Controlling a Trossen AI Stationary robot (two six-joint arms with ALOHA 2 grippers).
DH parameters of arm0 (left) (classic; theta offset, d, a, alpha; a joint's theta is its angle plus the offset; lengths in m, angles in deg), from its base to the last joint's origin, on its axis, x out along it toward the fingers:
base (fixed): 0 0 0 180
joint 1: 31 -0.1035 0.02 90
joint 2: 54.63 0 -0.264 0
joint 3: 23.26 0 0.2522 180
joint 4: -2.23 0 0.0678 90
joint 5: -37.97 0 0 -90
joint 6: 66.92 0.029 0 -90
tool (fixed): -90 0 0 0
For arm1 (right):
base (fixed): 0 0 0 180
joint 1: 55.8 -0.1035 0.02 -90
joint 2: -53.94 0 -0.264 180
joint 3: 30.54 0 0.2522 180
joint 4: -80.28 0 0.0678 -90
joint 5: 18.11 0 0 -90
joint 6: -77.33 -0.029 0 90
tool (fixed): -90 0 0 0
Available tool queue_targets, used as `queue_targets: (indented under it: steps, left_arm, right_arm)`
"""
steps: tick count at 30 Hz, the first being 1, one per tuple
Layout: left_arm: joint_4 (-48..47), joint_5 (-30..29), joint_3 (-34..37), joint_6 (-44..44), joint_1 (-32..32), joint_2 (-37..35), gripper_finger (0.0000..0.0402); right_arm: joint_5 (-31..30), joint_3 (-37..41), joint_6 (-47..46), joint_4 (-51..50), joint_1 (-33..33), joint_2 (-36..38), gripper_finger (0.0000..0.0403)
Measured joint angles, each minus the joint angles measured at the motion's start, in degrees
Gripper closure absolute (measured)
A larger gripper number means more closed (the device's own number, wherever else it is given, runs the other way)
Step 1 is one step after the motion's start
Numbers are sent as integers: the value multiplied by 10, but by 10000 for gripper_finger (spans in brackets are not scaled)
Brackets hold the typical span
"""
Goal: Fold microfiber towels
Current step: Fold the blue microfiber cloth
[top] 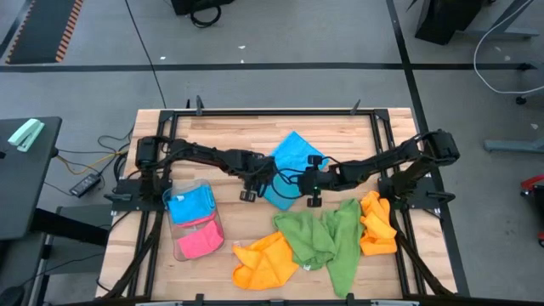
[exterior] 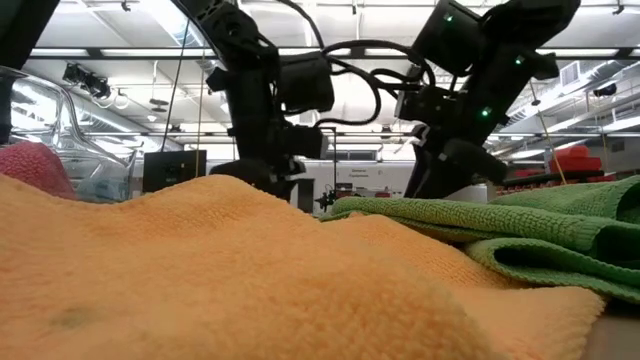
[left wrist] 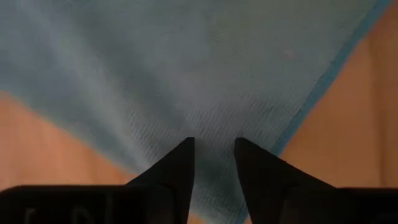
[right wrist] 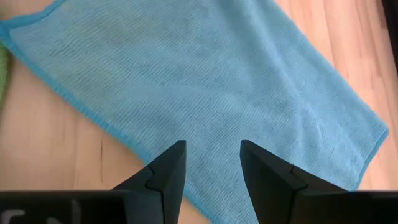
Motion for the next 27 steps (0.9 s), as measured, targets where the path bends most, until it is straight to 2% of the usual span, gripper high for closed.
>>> queue_targets:
  steps: [10,16,21,23,27]
  left_arm:
    - [47,19,-5,-59,58,19,310]
    - [32,29,-32,-5,78,-12,327]
    - [111,-39,-37,50,49,-12,340]
    - [175,-46,-39,47,26,1,341]
    - [243,-48,-39,43,-27,40,329]
  right_arm:
    - [1,0,11,-56,0,62,242]
    - [0,0,6,-86,0,148,242]
    - [0,0,-4,-90,-3,204,242]
    - [0,0,-11,-91,-8,217,242]
    - [0,0,-16,-91,-23,225,242]
